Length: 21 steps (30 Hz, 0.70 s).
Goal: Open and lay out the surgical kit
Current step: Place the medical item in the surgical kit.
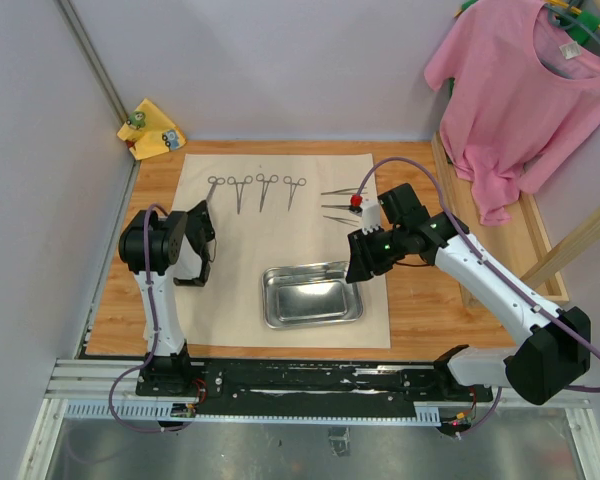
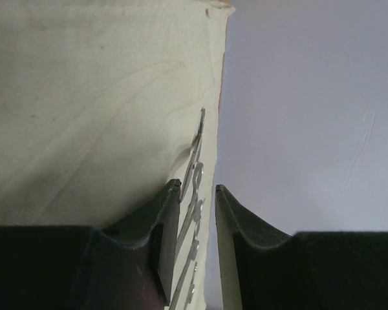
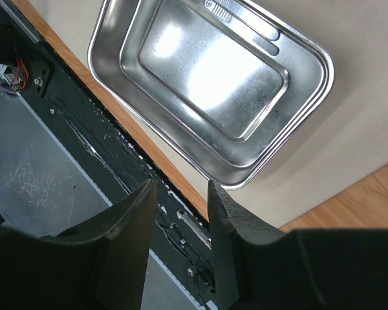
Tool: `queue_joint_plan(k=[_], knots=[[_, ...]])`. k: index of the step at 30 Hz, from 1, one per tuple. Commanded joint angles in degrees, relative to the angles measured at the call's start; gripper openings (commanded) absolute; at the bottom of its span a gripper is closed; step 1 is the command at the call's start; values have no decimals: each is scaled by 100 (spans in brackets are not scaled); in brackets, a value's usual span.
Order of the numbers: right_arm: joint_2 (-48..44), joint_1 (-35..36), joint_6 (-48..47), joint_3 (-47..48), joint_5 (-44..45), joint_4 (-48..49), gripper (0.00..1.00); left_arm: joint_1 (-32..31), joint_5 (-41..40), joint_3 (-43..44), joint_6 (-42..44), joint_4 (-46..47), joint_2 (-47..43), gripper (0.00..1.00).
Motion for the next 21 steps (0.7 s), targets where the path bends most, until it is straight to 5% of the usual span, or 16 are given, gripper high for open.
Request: queue_joint_plan(k=[1, 9, 21], knots=[[-45, -85, 74, -67, -96, 10, 39, 42, 128, -268, -37, 462, 47, 33], [-144, -9, 133, -90, -122, 1, 39, 50, 401, -186, -4, 337, 80, 38], [-283, 66, 182, -19, -101, -151, 39, 60, 1395, 197, 78, -1767, -390, 44]])
